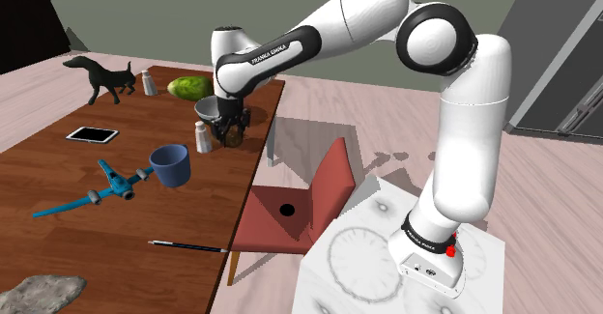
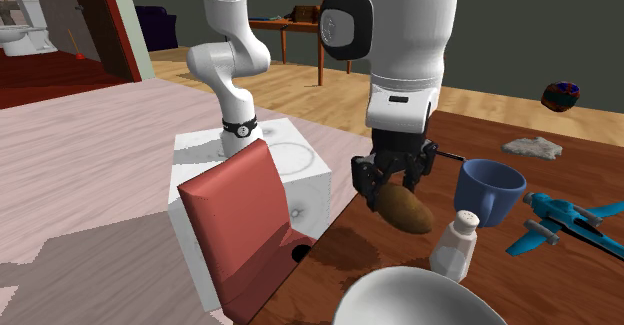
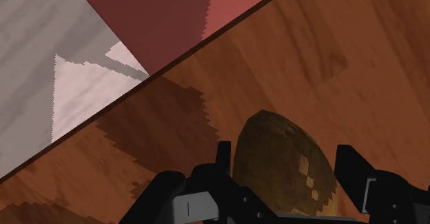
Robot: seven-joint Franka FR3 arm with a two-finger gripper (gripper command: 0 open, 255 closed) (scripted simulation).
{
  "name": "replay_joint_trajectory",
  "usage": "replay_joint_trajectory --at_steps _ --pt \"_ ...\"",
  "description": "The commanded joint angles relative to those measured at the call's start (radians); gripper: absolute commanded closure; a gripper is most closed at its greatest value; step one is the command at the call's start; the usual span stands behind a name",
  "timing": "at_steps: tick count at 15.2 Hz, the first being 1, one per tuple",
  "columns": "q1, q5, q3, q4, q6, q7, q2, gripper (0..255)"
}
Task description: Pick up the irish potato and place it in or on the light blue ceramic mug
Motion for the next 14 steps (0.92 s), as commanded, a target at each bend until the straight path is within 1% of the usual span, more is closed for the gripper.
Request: replay_joint_trajectory --at_steps 1,14 --pt "-0.001 0.002 0.001 0.012 -0.024 -0.001 -0.011 255" --pt "-0.004 0.012 0.005 0.113 -0.179 -0.002 -0.066 255"
